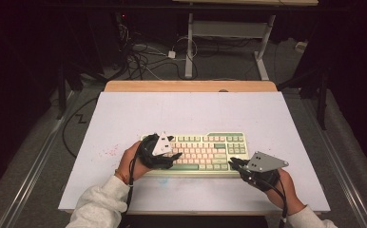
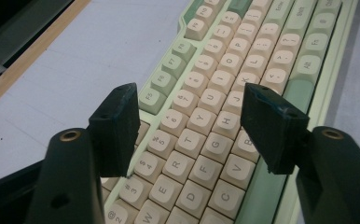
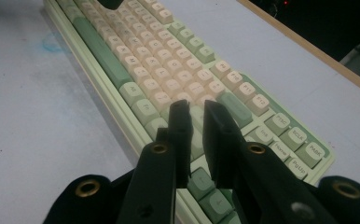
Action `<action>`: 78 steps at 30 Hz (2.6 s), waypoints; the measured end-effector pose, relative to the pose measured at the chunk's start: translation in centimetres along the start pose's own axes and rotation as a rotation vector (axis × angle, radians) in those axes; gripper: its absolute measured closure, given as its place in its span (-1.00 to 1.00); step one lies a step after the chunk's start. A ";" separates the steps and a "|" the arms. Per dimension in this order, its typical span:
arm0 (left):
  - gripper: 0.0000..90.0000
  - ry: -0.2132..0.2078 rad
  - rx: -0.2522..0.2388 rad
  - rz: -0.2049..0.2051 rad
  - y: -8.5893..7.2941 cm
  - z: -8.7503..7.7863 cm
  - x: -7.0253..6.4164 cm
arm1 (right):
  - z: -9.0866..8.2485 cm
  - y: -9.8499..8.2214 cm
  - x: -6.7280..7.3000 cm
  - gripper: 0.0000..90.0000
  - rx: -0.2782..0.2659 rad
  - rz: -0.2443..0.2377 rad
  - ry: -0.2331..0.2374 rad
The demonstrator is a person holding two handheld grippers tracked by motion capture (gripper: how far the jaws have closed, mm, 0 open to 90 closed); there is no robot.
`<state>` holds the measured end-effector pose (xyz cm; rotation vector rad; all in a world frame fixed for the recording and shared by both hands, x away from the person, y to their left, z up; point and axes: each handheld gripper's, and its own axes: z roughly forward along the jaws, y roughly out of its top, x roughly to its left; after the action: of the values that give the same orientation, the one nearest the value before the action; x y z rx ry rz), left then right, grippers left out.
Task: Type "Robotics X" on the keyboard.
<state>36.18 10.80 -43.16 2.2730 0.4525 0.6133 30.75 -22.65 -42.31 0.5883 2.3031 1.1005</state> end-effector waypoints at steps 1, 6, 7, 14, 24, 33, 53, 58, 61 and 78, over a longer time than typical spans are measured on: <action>-0.32 0.001 0.008 0.003 -0.1 0.0 -0.1 | 0.0 0.0 0.0 0.80 -0.001 0.001 -0.002; -0.37 0.021 0.011 0.014 -0.4 -0.1 -0.3 | 0.0 0.0 0.0 0.80 -0.005 -0.001 0.000; -0.41 0.026 0.008 0.013 -0.5 -0.2 -0.4 | 0.0 0.0 0.0 0.80 -0.005 -0.001 0.000; -0.58 0.062 -0.035 -0.016 -1.3 -1.2 -0.5 | -0.1 0.1 -0.1 0.79 -0.010 0.003 0.000; -0.66 0.108 -0.046 -0.022 -3.3 -3.3 -1.2 | 0.1 0.2 0.1 1.00 -0.016 0.002 0.014; -0.66 0.128 -0.058 -0.054 -5.8 -5.4 -1.7 | 0.6 0.8 0.0 1.00 -0.017 -0.010 0.018; -0.64 0.144 -0.038 -0.149 -9.9 -7.4 -2.4 | 5.5 3.0 -0.5 1.00 0.016 -0.014 0.031; -0.63 0.133 -0.050 -0.155 -10.0 -7.4 -2.7 | 7.4 4.1 -0.2 1.00 0.033 -0.029 0.050; -0.60 0.125 -0.052 -0.147 -10.0 -7.4 -2.8 | 8.6 4.7 0.2 1.00 0.048 -0.040 0.063; -0.60 0.111 -0.056 -0.166 -10.2 -7.2 -2.5 | 13.5 6.3 1.2 1.00 0.148 -0.100 0.077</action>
<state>28.70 20.51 -46.84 2.1302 0.6629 0.6603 39.14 -10.48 -44.83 0.4871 2.4674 0.9265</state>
